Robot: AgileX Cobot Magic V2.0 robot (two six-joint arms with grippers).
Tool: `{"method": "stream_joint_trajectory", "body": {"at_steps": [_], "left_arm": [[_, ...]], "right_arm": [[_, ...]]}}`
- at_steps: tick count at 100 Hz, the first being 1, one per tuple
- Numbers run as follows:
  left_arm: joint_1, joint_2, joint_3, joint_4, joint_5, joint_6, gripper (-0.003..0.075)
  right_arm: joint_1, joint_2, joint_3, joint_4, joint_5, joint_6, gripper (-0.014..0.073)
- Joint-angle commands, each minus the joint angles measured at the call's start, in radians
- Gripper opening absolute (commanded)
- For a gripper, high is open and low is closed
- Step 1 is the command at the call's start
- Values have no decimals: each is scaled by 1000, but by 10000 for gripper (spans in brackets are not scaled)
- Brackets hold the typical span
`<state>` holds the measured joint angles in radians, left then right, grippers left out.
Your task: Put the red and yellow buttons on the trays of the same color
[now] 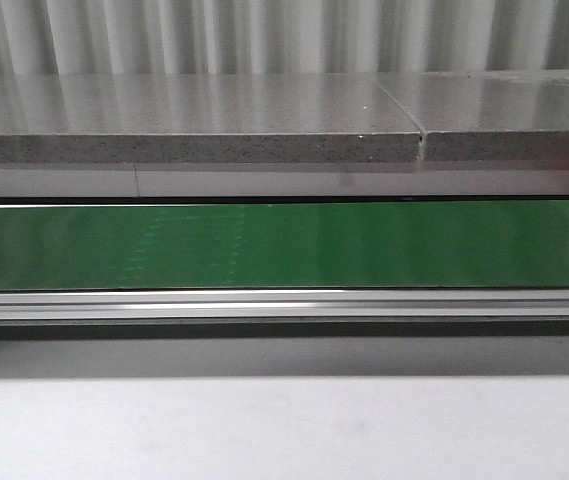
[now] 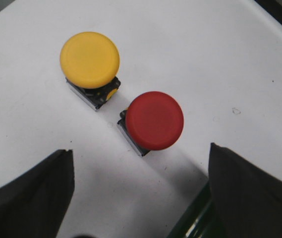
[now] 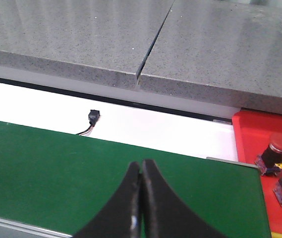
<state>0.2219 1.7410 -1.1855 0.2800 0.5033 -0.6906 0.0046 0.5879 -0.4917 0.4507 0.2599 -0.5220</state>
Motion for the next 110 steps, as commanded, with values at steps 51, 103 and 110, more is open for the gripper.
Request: {"method": "stream_joint_trajectory", "body": {"at_steps": [51,103,110], "left_arm": [[2,105,-133,-20,-51,-1,546],[2,126,-154,-21,-56,-1,136],[2,122,-157,-21,-51,-1,22]], "right_arm": [[1,-4,-27,-2,-64,-5,-68],[1,-4,-27,-2,-64,-5,-68],[1,-4,-27,-2,-64,-5,-68]]}}
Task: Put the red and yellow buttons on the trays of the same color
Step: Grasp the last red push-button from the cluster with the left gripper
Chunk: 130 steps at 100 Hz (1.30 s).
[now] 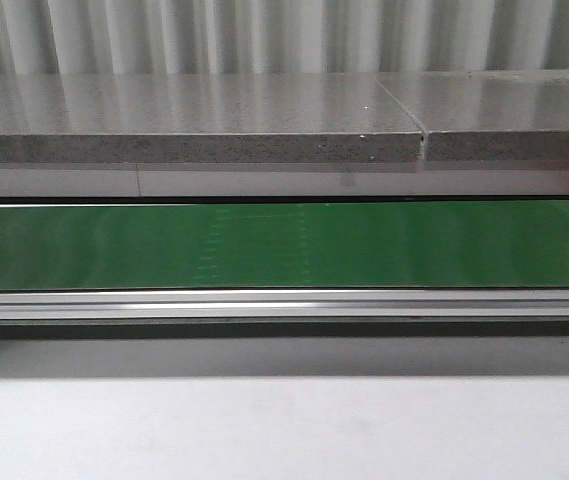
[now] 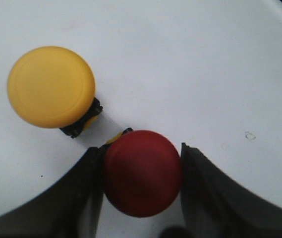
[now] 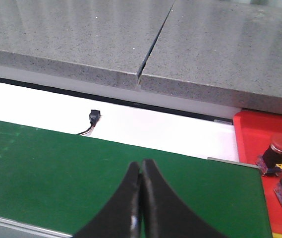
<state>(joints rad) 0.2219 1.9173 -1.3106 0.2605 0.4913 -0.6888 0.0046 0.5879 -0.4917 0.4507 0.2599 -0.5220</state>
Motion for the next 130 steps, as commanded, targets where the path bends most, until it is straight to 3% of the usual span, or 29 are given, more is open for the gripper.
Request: {"method": "stream_joint_trajectory", "body": {"at_steps": [1,50,72,95,130], "left_arm": [[2,-56,-32,-2,-39,-3,1],[-2,-332,-31,-2,33,35,-20],[-38,-492,29,-19,92,175,-20],[-98,-620,173,-44,63,187,-20],[-141,-629,286,-104,-12,189,-20]], "right_arm": [[1,-4,-27,-2,-64,-5,-68],[1,-4,-27,-2,-64,-5,-68],[1,-4,-27,-2,-64,-5,-68],[1,-4,-27,-2,-64,-5,-68],[1,-4,-27,-2,-64,-5,-68]]}}
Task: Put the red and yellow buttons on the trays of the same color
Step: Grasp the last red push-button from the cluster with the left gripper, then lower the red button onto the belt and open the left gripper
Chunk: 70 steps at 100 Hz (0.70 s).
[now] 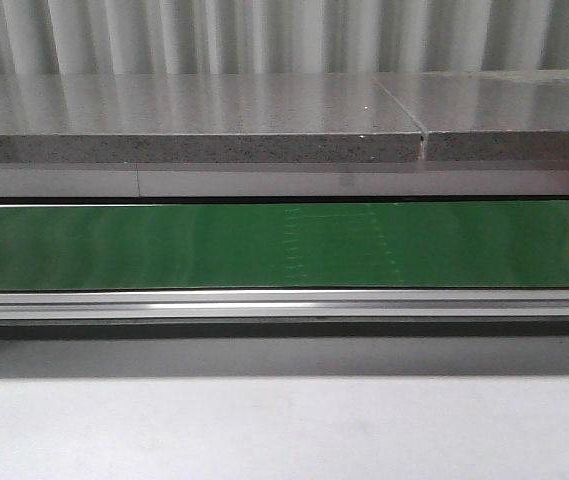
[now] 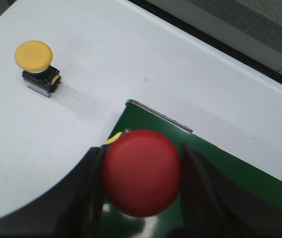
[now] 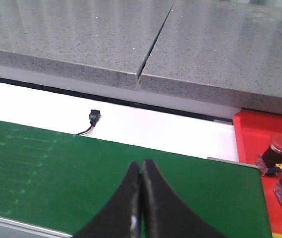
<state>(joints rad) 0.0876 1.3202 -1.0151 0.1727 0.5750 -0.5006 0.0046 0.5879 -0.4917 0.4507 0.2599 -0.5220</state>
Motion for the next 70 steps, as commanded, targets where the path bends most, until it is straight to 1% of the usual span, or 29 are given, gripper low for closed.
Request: {"method": "stream_joint_trajectory", "body": {"at_steps": [1,21,34,50,70], "left_arm": [[-7,-32,-7,-19,-100,1,-21],[-7,-19,4,-25,-120,1,-21],[-7,23,4,-30,-122,1,-21],[-7,72,4,-72,-120,1,-21],[-7,106,4,-72,-115,5,-20]], "right_arm": [[1,-4,-27,-2,-64,-5,-68],[1,-4,-27,-2,-64,-5,-68],[1,-4,-27,-2,-64,-5,-68],[1,-4,-27,-2,-64,-5,-68],[1,-4,-27,-2,-64,-5,-68]]}}
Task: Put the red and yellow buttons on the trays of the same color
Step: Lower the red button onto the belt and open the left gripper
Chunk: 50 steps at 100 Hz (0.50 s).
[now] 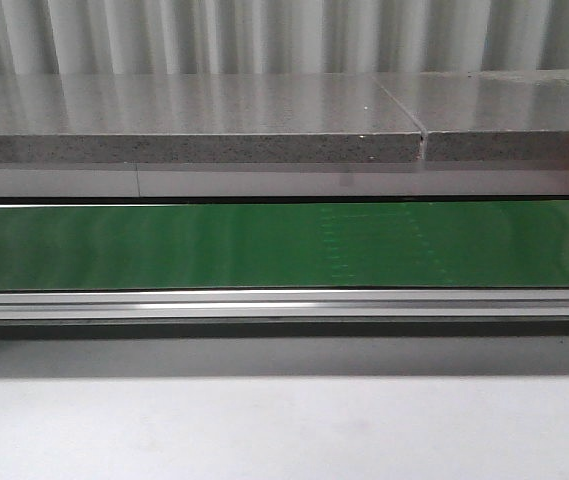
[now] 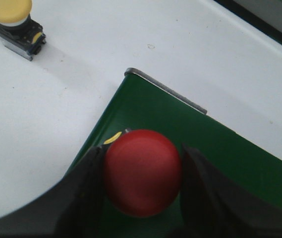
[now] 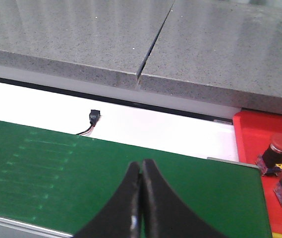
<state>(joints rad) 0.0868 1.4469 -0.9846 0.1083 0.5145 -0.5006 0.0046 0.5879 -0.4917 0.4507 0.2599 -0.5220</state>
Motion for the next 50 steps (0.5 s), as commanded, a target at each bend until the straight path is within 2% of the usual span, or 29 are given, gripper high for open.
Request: {"method": "stream_joint_trajectory", "body": {"at_steps": [1,24,31,43,50], "left_arm": [[-6,-19,-26,-7,-55,5,-20],[-8,-17,-25,-7,-34,31,-18],[-8,-17,-25,-27,-32,63,3],[-8,-17,-25,-66,-32,111,136],[-8,-17,-25,-93,-33,149,287]], "right_arm": [[1,-4,-27,-2,-64,-5,-68],[1,-4,-27,-2,-64,-5,-68],[1,-4,-27,-2,-63,-5,-68],[1,-4,-27,-2,-63,-5,-68],[1,-4,-27,-2,-63,-5,-68]]}}
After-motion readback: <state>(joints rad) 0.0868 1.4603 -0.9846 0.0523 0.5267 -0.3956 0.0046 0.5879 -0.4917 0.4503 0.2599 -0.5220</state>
